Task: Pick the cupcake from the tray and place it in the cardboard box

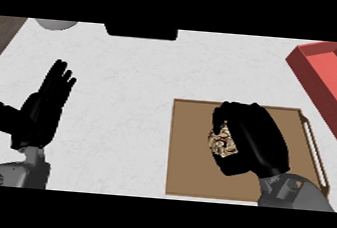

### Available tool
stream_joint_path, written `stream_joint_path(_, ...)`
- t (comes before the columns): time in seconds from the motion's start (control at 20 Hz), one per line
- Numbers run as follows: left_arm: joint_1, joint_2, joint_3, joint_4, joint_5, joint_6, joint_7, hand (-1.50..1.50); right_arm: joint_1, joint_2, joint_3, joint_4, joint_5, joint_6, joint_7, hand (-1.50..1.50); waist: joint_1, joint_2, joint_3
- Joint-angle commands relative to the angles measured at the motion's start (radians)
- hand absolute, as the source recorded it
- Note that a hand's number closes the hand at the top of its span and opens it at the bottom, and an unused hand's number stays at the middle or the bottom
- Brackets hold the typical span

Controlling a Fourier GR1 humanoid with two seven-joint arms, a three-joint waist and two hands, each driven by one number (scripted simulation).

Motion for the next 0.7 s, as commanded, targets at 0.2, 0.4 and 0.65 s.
stream_joint_path(0.2,0.028,-0.004,-0.009,-0.047,0.010,-0.007,0.021,0.00,-0.111,0.057,-0.248,-0.144,-0.057,-0.009,0.151,1.50,-0.004,-0.002,0.000)
stream_joint_path(0.4,0.050,0.011,-0.009,-0.085,0.006,-0.014,0.039,0.00,-0.133,0.035,-0.345,-0.107,-0.013,-0.061,0.171,1.50,0.000,0.000,0.001)
stream_joint_path(0.65,0.057,0.021,0.019,-0.074,0.035,-0.042,0.016,0.00,-0.153,-0.032,-0.507,-0.022,-0.092,-0.028,0.129,1.50,0.000,0.001,0.000)
